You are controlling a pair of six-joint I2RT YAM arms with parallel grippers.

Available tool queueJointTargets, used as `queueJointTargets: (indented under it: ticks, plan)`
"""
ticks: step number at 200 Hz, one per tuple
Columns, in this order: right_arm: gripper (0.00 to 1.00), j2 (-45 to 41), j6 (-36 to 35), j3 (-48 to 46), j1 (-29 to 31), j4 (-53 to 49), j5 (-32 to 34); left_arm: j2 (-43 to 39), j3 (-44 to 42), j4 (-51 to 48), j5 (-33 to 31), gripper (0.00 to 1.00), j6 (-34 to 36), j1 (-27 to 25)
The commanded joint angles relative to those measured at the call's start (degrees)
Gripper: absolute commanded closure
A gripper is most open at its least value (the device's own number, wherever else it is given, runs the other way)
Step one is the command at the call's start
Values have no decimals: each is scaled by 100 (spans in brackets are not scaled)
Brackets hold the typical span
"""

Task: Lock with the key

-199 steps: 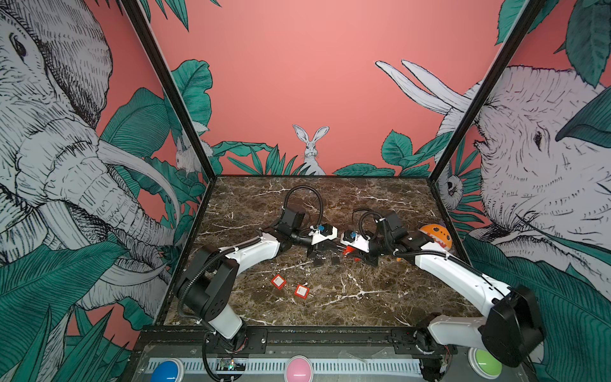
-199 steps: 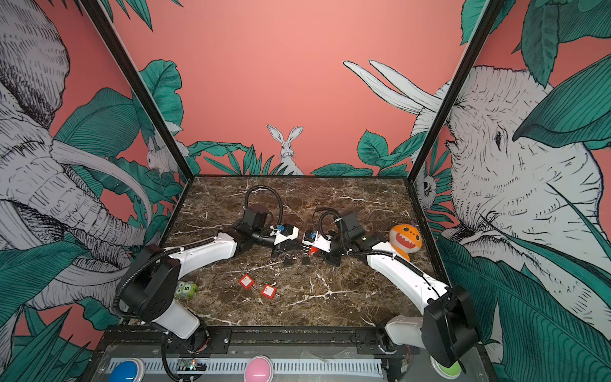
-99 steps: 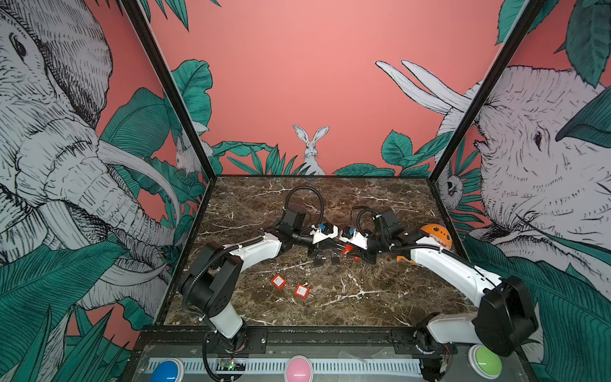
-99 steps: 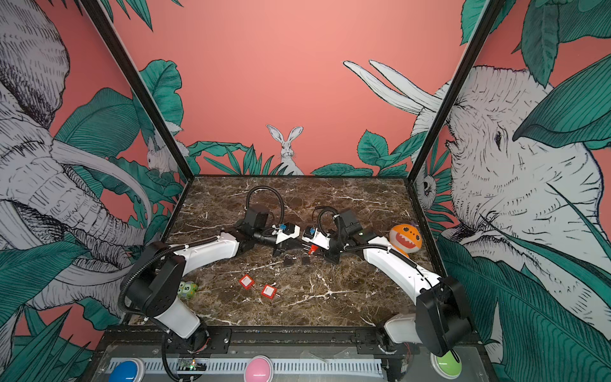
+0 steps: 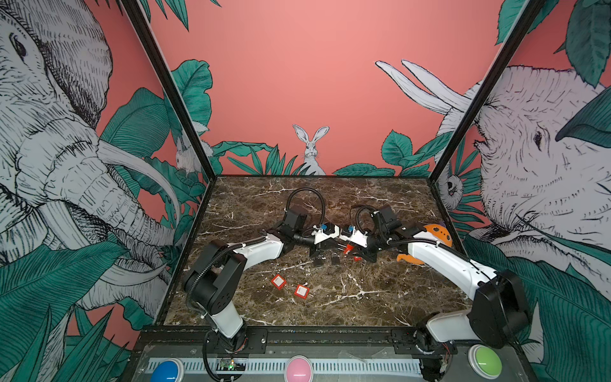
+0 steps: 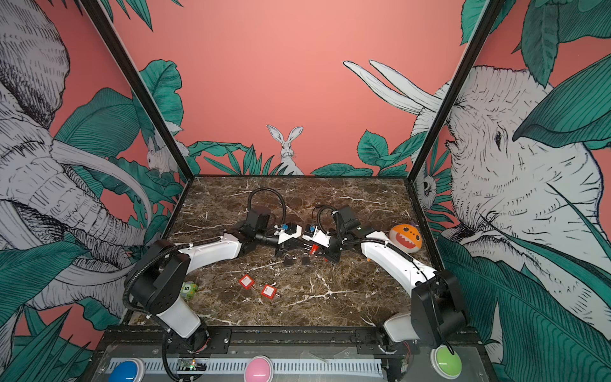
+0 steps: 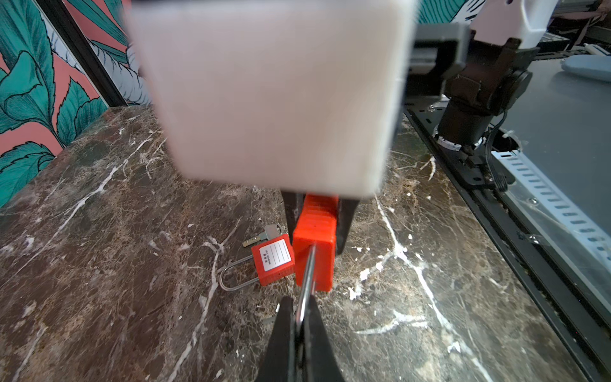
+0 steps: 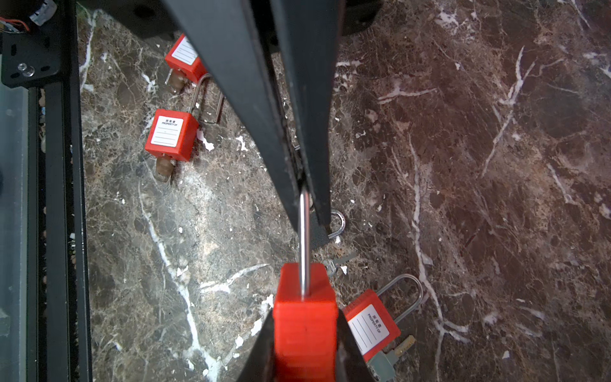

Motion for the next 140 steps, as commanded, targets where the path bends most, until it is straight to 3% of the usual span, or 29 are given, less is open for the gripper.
queueJointTargets:
  ticks: [1,43,84,110,140]
  plan:
    - [90,-147,-86,395,167,1326,-919,-171,-58,98,452,100,118,-491]
    - [78,-728,-332,-100,4,814,-215,-488,-138,-38,612,100,112,62]
    - [46,-1271,-285,-246,-76,355,-144,-721,-66,-430,618,100,446,253]
    - [43,-1425,-257,-41,-196,-239,-260,-801,-80,-427,609,100,477,285]
    - [47,-1447,-258,108,-570,-884,-485,-889,-135,-363,639,100,505,283]
